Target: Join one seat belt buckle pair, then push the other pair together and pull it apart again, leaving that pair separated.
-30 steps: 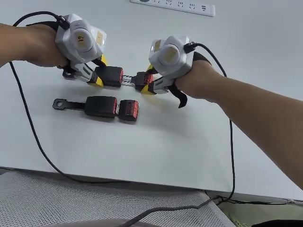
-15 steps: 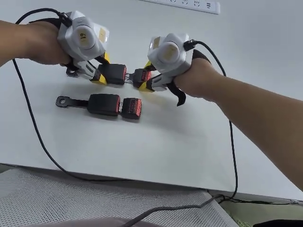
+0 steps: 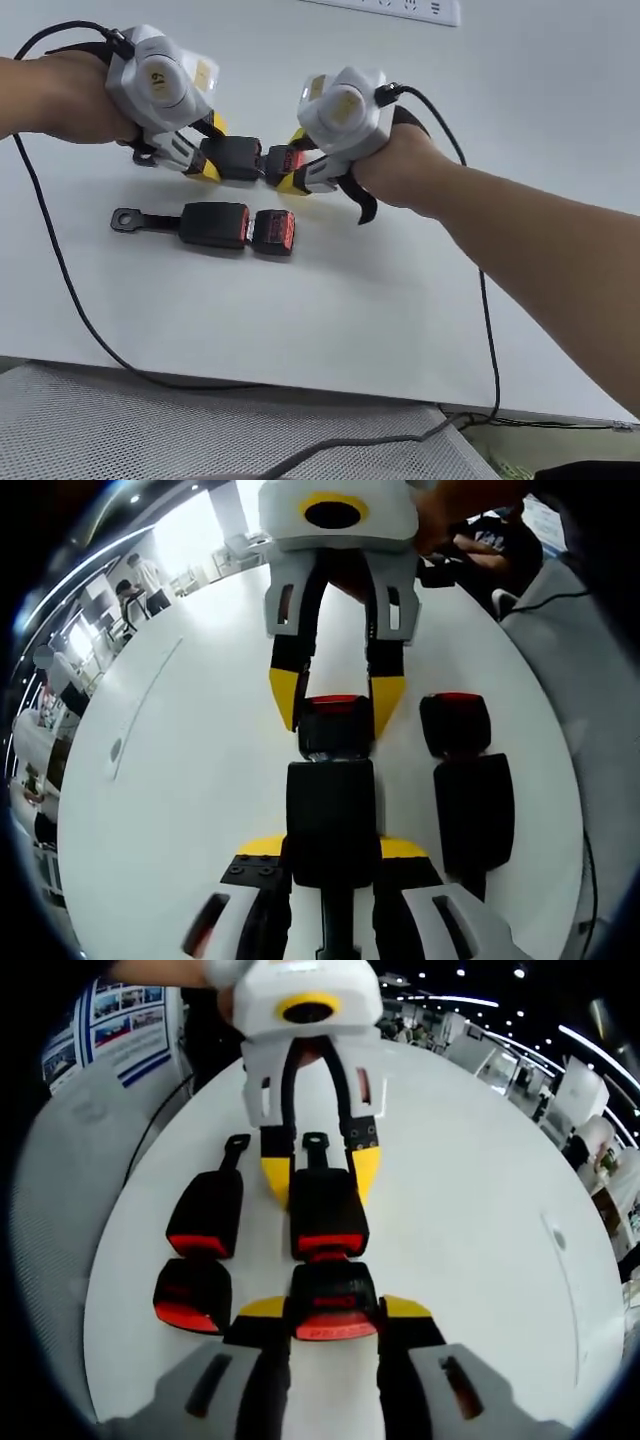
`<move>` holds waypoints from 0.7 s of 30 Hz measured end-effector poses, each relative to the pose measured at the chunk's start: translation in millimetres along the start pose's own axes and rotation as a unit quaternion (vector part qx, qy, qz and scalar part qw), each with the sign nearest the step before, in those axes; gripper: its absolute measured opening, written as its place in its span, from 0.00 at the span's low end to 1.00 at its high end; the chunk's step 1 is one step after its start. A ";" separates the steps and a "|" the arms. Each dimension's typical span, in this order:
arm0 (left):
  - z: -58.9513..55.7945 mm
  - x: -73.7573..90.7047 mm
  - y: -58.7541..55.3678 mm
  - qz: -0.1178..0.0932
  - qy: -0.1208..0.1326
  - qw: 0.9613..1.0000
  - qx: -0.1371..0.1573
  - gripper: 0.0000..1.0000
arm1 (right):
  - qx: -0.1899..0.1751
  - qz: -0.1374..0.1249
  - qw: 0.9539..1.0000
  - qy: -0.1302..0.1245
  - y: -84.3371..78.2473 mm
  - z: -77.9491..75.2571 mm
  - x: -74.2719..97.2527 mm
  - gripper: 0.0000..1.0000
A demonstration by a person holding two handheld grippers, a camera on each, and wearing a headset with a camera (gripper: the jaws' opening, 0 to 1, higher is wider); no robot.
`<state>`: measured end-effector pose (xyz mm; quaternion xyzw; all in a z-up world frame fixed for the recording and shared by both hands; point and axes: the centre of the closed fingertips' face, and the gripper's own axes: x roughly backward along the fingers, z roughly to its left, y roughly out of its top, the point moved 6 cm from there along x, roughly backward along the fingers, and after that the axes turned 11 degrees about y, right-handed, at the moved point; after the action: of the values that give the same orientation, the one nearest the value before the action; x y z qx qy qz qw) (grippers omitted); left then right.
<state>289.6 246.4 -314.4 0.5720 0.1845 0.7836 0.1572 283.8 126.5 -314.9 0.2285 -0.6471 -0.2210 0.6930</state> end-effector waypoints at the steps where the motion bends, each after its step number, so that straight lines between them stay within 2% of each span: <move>1: 0.1 0.0 0.2 0.001 0.000 1.000 0.000 0.30 | -0.001 -0.001 1.000 0.001 -0.9 0.0 0.7 0.31; 14: 0.2 1.4 1.2 0.004 0.000 1.000 0.002 0.31 | 0.004 0.003 1.000 -0.006 -3.4 -2.9 -0.4 0.32; 21: 1.1 0.8 0.4 0.004 0.000 1.000 0.006 0.31 | 0.003 0.012 1.000 -0.012 -5.3 0.3 4.1 0.32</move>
<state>290.4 246.5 -313.2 0.5734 0.1870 0.7833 0.1504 283.7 119.9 -314.8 0.2204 -0.6584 -0.2133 0.6873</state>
